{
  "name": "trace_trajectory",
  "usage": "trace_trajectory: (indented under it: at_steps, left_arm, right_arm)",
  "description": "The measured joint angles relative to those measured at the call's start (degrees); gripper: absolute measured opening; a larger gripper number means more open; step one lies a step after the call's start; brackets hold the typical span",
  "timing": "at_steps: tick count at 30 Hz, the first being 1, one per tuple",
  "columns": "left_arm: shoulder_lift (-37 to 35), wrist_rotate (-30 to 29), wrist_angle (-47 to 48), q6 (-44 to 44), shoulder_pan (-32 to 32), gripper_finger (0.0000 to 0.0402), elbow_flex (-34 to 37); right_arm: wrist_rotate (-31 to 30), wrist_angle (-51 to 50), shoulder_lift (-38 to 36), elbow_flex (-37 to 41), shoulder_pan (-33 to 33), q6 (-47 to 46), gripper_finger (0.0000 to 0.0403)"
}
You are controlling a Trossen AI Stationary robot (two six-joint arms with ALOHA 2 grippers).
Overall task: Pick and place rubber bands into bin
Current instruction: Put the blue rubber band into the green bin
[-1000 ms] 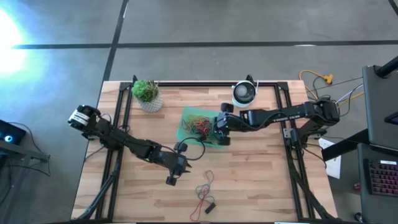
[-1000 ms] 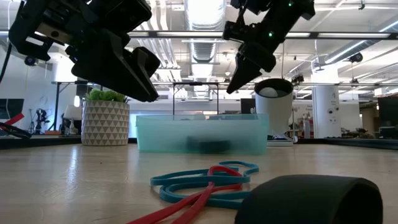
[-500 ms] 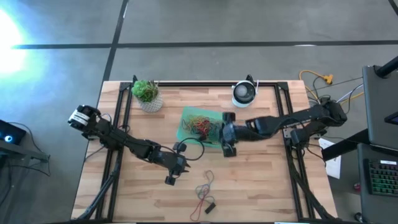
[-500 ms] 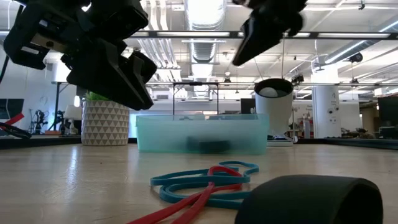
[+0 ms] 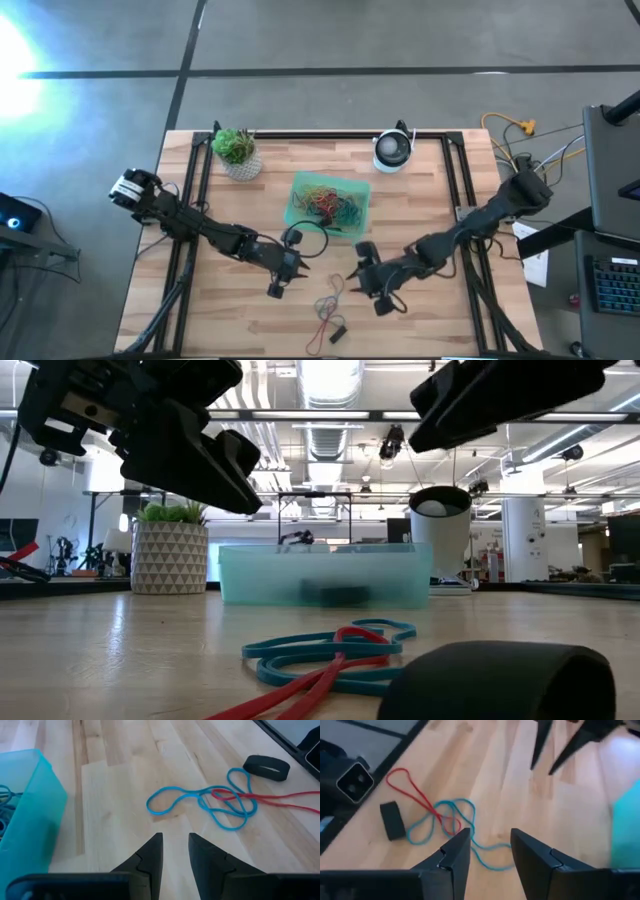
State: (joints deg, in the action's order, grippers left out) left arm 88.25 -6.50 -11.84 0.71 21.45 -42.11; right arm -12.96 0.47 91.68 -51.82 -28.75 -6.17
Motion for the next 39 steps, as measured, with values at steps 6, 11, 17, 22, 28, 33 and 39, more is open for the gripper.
trace_trajectory:
  at_steps: [6, 11, 17, 22, 28, 33, 39]
  left_arm:
    - [0.0, 0.0, 0.1, 0.3, 0.0, 0.0077, -0.1]
    - [0.0, 0.0, 0.0, 0.3, 0.0, 0.0077, -0.1]
    - [0.0, 0.0, -0.2, 0.3, 0.0, 0.0077, -0.1]
    - [0.0, 0.0, -0.2, 0.3, 0.0, 0.0077, 0.1]
    - [0.0, 0.0, -0.2, 0.4, 0.0, 0.0077, 0.1]
    - [0.0, 0.0, -0.2, 0.4, 0.0, 0.0077, 0.2]
    - [0.0, 0.0, -0.2, 0.3, 0.0, 0.0077, 0.2]
  right_arm:
    - [0.6, 6.2, 5.6, 1.7, 0.0, -2.3, 0.0126]
    - [4.4, 8.0, 10.0, 0.4, 0.0, -2.3, 0.0119]
    - [4.8, 7.7, 16.0, -2.7, 0.1, -0.4, 0.0111]
    - [8.8, 7.6, 19.6, -5.7, 0.5, 2.1, 0.0104]
    - [9.1, 4.4, 20.9, -7.7, 1.8, 2.8, 0.0095]
    - [9.3, 0.6, 20.8, -8.4, 3.0, 3.4, 0.0089]
    - [13.6, 0.1, 20.9, -8.3, 5.0, 3.4, 0.0089]
